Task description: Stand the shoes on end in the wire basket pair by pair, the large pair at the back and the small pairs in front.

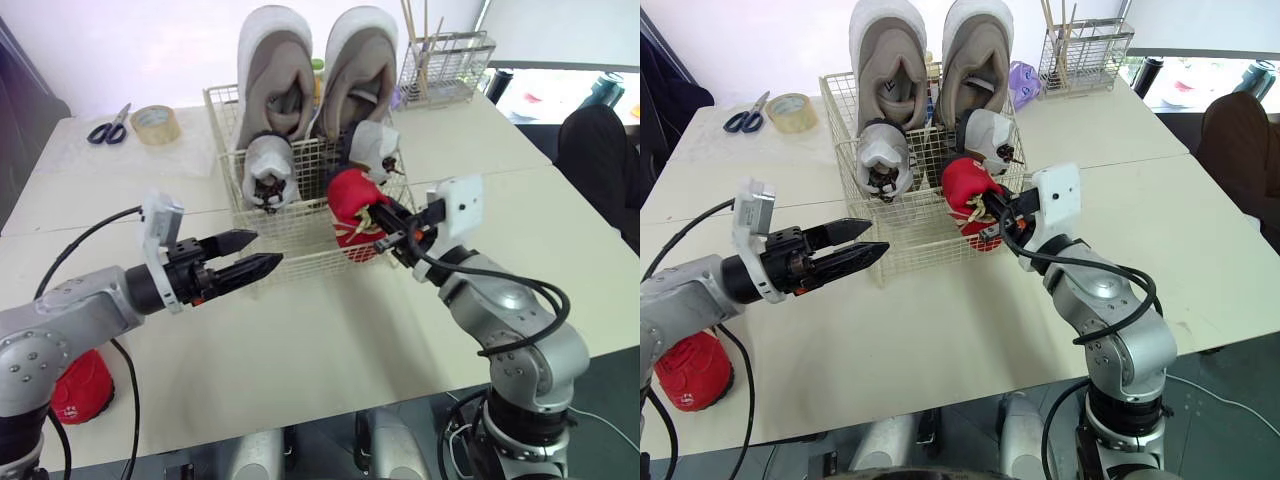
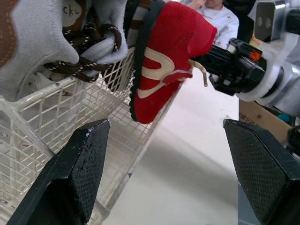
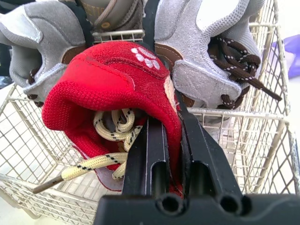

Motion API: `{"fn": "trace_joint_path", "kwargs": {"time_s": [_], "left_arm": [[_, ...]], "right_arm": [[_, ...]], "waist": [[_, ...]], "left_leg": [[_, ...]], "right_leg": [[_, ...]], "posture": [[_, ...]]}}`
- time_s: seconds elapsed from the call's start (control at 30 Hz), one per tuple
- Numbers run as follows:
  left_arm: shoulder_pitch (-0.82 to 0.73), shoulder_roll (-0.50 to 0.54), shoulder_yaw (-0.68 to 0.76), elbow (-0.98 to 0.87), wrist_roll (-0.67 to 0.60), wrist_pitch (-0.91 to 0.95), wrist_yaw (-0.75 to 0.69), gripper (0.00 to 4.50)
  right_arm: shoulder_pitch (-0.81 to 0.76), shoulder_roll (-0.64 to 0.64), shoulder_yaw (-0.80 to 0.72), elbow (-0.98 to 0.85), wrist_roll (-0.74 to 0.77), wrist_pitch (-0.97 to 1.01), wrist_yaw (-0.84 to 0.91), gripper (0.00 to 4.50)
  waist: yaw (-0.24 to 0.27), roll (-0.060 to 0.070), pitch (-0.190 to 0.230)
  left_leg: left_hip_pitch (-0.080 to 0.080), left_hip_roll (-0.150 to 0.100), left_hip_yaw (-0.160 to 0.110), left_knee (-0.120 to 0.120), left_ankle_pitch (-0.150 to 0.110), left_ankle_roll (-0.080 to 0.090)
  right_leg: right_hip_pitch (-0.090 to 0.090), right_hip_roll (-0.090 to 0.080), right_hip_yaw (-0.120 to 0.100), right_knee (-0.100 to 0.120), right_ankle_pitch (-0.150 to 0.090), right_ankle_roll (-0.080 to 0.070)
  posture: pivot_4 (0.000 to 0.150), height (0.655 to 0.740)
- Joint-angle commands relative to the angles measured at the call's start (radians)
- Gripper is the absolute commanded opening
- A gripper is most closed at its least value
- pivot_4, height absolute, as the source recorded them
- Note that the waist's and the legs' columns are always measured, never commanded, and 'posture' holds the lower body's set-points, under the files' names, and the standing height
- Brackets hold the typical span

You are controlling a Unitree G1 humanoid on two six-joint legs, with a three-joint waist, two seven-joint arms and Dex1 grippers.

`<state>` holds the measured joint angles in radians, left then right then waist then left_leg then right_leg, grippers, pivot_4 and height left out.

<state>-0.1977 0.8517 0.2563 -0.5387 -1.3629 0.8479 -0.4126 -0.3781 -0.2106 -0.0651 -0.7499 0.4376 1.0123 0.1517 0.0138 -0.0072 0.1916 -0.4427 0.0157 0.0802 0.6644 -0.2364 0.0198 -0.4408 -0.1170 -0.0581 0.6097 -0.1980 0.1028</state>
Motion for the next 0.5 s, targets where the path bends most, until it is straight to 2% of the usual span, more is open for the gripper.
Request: {"fn": "trace_joint_path", "kwargs": {"time_s": [0.03,0.1,0.23,0.4,0.5], "left_arm": [[-0.019,-0.004,0.005,-0.003,0.009,0.001,-0.012,4.02],[-0.020,-0.003,0.007,0.000,0.008,0.005,-0.013,4.02],[-0.014,0.010,0.024,0.010,0.002,0.023,-0.009,4.02],[-0.015,0.027,0.046,0.020,0.004,0.043,0.017,4.02],[-0.026,0.037,0.064,0.041,-0.004,0.052,0.042,4.02]], "right_arm": [[0.012,-0.028,-0.016,-0.011,-0.004,0.001,-0.005,0.86],[0.014,-0.056,-0.019,0.001,-0.006,-0.006,0.010,1.64],[0.013,-0.144,-0.049,0.009,0.038,-0.024,0.101,3.77],[0.028,-0.265,-0.159,0.005,0.177,-0.051,0.278,3.77],[0.044,-0.346,-0.209,0.046,0.208,-0.087,0.358,3.77]], "waist": [[-0.001,0.000,0.000],[-0.003,0.000,0.000],[-0.003,0.000,0.000],[-0.001,0.000,0.000],[-0.002,-0.001,0.000]], "left_leg": [[0.000,0.000,0.000,0.000,0.000,0.000],[0.000,0.000,0.000,0.000,0.000,0.000],[0.001,0.000,-0.001,0.000,0.000,0.000],[0.000,0.000,-0.001,0.000,0.000,0.000],[0.001,0.001,-0.002,0.000,0.000,0.001]], "right_leg": [[0.000,0.000,0.000,0.000,0.000,0.000],[0.000,0.000,0.000,0.000,0.000,0.000],[0.000,0.000,0.000,0.000,0.000,0.000],[0.000,0.000,0.000,0.000,0.000,0.000],[0.000,0.000,0.000,-0.001,0.000,0.000]], "posture": [[0.150,0.7400],[0.150,0.7400],[0.150,0.7400],[0.150,0.7400],[0.150,0.7400]]}}
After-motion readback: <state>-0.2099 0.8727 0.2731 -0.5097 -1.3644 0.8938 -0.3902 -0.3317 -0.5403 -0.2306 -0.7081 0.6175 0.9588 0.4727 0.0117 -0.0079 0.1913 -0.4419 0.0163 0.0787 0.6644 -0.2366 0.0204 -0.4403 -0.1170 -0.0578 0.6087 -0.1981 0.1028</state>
